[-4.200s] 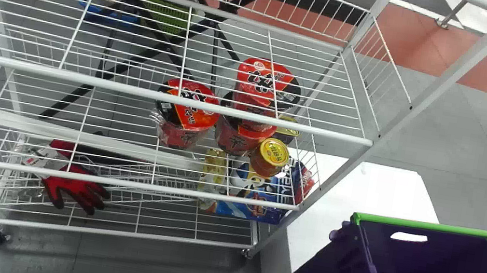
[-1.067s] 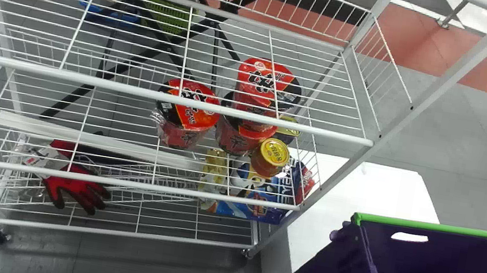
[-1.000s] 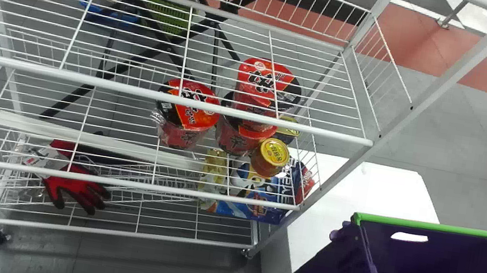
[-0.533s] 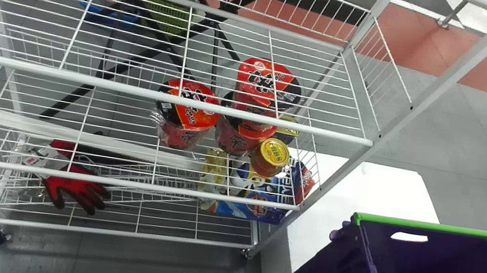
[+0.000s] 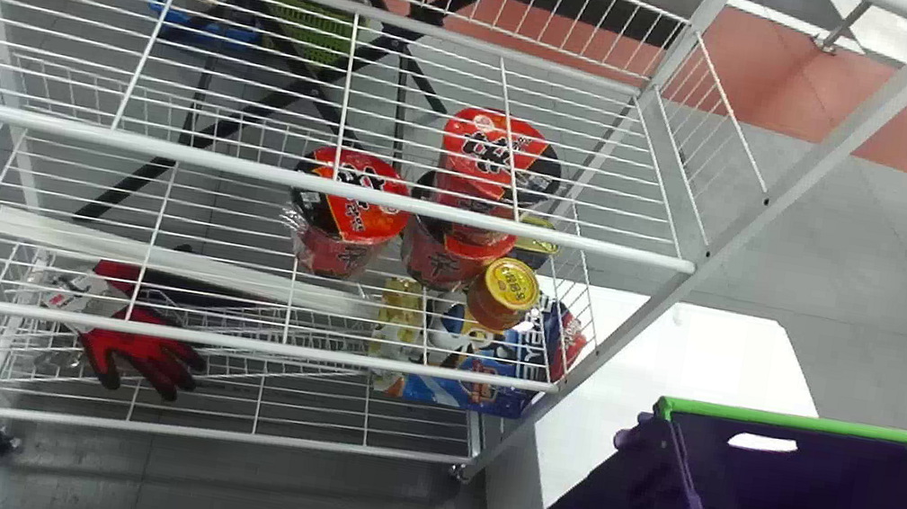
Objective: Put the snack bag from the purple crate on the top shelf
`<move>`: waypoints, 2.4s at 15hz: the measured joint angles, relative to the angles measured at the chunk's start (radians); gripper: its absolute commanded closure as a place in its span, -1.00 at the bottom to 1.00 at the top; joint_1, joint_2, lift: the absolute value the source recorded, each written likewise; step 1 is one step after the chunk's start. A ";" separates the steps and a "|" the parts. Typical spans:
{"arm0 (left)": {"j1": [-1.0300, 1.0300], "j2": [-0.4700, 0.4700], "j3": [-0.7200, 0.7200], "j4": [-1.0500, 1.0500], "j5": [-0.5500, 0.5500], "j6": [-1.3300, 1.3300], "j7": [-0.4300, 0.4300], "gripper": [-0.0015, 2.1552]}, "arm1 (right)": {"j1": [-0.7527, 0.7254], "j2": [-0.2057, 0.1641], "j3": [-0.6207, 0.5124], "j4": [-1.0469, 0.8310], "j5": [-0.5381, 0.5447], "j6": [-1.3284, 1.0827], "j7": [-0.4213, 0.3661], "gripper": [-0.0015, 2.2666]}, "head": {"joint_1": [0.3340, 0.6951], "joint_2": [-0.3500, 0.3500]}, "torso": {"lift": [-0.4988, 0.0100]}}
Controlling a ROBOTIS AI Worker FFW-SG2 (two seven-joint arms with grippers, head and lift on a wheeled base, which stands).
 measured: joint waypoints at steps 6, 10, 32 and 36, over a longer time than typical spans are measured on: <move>0.000 -0.001 -0.004 0.001 0.000 0.000 0.000 -0.92 | 0.036 -0.001 -0.039 -0.103 -0.111 0.271 0.002 0.96 | 1.00 -1.00 | -0.81; 0.002 -0.002 -0.006 -0.002 0.000 0.001 0.001 -0.92 | 0.070 -0.015 -0.079 -0.160 -0.130 0.302 0.113 0.96 | 1.00 -1.00 | -0.81; 0.063 0.009 -0.014 -0.104 -0.024 0.026 0.001 -0.92 | 0.218 -0.002 -0.307 -0.521 -0.255 0.674 0.210 0.96 | 1.00 -1.00 | -0.49; 0.069 0.013 -0.016 -0.110 -0.025 0.033 0.001 -0.92 | 0.244 0.021 -0.310 -0.592 -0.276 0.687 0.209 0.96 | 1.00 -1.00 | -0.43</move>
